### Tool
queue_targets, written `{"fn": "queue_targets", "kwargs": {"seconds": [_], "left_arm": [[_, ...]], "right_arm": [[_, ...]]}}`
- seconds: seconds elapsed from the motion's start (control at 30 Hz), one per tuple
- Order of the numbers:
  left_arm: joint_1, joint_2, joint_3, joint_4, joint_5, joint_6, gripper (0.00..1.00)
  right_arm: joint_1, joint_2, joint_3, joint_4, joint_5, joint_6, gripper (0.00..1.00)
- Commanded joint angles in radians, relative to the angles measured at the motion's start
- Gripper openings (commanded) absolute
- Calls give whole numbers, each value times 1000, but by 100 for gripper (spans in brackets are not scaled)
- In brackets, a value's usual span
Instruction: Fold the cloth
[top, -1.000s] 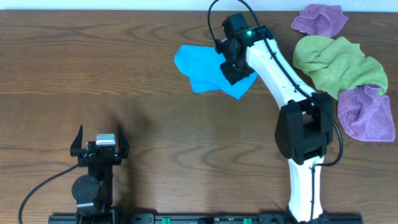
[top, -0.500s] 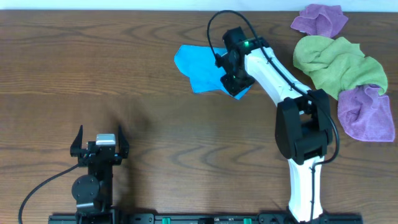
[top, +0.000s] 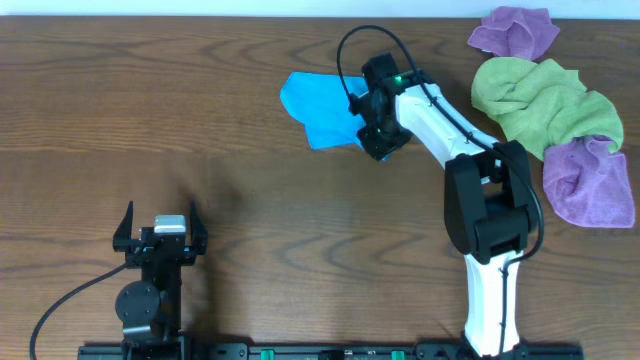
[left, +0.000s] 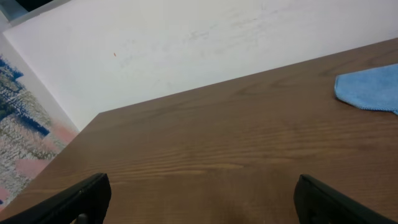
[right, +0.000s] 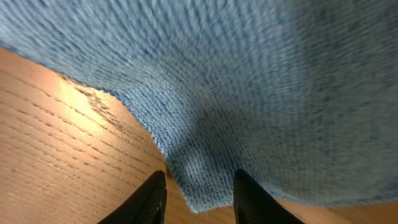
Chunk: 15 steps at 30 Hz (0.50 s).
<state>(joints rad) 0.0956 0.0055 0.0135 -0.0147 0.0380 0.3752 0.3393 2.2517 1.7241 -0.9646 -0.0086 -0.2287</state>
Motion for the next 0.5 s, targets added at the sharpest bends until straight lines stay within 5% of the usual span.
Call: {"fn": "queue_targets", "kwargs": {"seconds": [0.0, 0.13, 0.27, 0.47], "left_arm": [[3, 0, -9, -60, -5, 14, 95], [3, 0, -9, -60, -5, 14, 95], [3, 0, -9, -60, -5, 14, 95], [3, 0, -9, -60, -5, 14, 95]], "right_arm": [[-6, -11, -25, 12, -16, -13, 32], [-6, -8, -30, 29, -19, -12, 27], [-6, -6, -30, 41, -19, -11, 3], [3, -7, -2, 10, -45, 26, 1]]}}
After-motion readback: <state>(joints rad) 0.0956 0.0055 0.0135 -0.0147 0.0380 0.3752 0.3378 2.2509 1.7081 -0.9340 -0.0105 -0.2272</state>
